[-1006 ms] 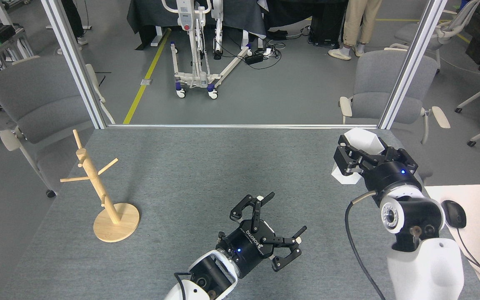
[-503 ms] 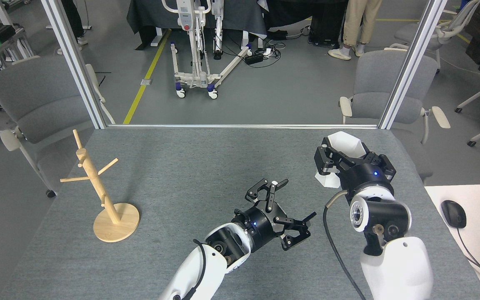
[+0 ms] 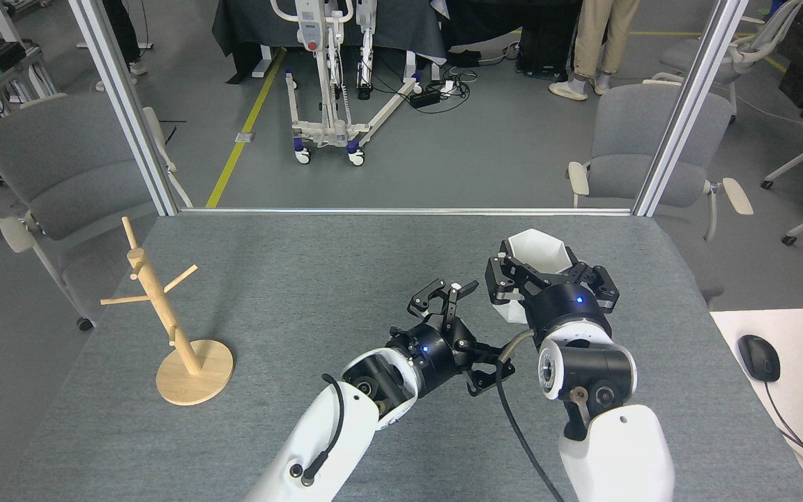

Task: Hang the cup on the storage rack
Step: 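Lift the cup with the right gripper toward the left gripper, then grasp the cup with the left gripper and open the right gripper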

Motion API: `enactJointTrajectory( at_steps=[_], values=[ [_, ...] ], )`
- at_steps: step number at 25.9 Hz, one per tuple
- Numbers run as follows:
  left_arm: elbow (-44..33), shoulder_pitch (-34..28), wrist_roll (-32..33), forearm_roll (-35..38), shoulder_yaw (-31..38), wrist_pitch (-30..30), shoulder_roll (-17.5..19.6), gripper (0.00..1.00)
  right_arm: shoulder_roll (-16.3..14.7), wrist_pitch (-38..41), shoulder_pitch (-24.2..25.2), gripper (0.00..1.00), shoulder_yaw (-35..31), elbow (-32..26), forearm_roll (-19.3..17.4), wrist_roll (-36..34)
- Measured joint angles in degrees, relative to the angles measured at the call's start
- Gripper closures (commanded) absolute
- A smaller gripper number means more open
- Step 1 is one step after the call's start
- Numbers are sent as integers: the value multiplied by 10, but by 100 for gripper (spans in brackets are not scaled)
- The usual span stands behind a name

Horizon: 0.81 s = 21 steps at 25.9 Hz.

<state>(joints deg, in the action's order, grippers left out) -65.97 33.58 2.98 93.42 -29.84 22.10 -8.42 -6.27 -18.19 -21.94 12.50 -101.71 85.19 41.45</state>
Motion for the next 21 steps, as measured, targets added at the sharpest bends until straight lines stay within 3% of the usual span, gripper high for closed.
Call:
enactJointTrajectory(
  at_steps=[8,21],
  values=[
    [16,13,5,-15,-1,28,0,1,26,-1,1,100,15,5,17,3],
    [45,35,6,-38,4,26,0,1,57,-1,3,100,22,26,23,3]
  ],
)
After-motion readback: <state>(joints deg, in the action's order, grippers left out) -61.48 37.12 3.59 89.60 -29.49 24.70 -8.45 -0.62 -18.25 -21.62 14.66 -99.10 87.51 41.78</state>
